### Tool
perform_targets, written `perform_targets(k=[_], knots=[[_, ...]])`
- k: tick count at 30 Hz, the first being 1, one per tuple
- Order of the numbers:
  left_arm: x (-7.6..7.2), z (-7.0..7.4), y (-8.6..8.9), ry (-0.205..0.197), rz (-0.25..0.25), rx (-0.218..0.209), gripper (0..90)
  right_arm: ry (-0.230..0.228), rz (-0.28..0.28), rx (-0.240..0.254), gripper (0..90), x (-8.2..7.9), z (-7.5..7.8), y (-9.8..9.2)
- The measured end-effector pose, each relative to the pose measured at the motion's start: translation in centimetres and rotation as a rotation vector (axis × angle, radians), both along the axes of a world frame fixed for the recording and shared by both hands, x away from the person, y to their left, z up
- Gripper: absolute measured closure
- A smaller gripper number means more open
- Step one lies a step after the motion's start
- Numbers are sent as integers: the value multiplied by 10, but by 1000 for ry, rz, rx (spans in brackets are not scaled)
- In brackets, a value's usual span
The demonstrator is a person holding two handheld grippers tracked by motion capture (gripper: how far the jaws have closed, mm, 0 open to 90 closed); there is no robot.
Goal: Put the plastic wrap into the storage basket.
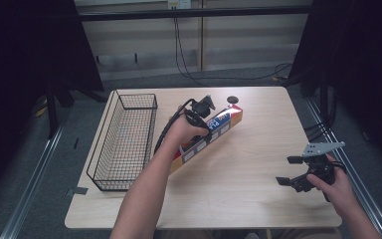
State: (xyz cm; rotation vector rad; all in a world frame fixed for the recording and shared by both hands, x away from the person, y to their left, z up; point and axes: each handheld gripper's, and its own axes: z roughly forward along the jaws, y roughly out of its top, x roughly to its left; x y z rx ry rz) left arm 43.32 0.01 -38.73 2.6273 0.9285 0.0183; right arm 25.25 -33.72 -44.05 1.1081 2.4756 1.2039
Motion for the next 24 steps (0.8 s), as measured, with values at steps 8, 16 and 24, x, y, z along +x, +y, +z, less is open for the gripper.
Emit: perform_targets(k=[8, 16, 24], knots=[[0, 6, 9, 2, 48, 2, 434, -3, -8, 8, 55, 0, 1, -1], [1, 13, 16, 3, 90, -7, 435, -3, -5, 9, 55, 0, 0, 0], [1, 19, 21, -1, 113, -2, 435, -4, -5, 9, 56, 0, 0, -1]])
